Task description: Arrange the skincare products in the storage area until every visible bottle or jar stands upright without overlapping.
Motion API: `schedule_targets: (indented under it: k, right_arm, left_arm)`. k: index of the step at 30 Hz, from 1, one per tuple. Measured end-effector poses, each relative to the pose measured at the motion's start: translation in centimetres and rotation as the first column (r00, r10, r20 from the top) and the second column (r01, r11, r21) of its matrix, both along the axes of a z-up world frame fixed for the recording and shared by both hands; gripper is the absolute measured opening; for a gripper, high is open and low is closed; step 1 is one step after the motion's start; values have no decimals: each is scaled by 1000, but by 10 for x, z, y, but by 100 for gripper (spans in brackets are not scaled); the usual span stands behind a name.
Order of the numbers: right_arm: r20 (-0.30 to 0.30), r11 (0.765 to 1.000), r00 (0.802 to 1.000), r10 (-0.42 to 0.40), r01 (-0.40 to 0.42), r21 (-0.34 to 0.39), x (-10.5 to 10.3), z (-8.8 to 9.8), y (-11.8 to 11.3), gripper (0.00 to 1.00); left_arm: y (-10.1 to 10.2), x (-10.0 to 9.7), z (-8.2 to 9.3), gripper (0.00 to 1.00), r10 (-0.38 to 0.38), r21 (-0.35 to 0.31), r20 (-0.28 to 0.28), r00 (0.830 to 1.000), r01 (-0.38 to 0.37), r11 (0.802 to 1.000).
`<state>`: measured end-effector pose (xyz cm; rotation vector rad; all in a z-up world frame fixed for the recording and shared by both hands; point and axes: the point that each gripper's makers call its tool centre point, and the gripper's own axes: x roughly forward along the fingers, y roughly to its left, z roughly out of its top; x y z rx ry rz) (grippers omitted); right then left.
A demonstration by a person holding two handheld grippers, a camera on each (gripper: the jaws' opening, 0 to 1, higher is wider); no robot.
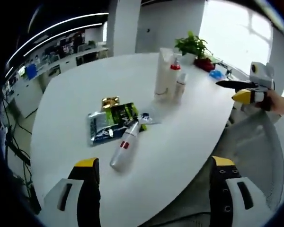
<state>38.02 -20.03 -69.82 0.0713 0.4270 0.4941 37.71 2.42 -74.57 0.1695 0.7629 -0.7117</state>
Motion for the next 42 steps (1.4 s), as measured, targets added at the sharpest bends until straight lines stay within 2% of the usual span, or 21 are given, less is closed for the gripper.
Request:
schedule_targets:
  k: [12, 18, 21, 27, 32, 39, 42]
  right_arm:
    - [-3, 1000, 1000, 15, -15, -6, 1, -2, 3, 96]
    - [-5, 1000, 1000, 20, -20, -4, 1, -2, 4, 96]
    - [-7, 1000, 1000, 21, -21, -2, 1, -2, 5, 96]
    - [-12, 1000, 1000, 17, -17, 4, 2, -2, 4, 94]
    - [-13, 1000, 1000, 10, -10, 8, 2, -2, 3, 94]
    - [-9, 1000, 1000, 8, -8, 7, 3, -2, 2, 92]
    - [-11, 1000, 1000, 8, -8, 7, 2, -2, 2, 91]
  left_arm:
    - [1, 29, -19, 83, -74, 119, -51, 996, 80, 990]
    - [4, 41, -35, 69, -100, 169, -113, 988, 119, 978]
    - [3, 48, -42, 65, -117, 197, -135, 984, 142, 970]
    - [2, 53, -53, 45, -133, 251, -198, 971, 181, 951]
    - [2, 57, -60, 43, -162, 299, -220, 962, 224, 927]
    - [0, 63, -65, 32, -180, 323, -243, 953, 254, 912]
    - [1, 65, -68, 30, -182, 332, -265, 947, 266, 905]
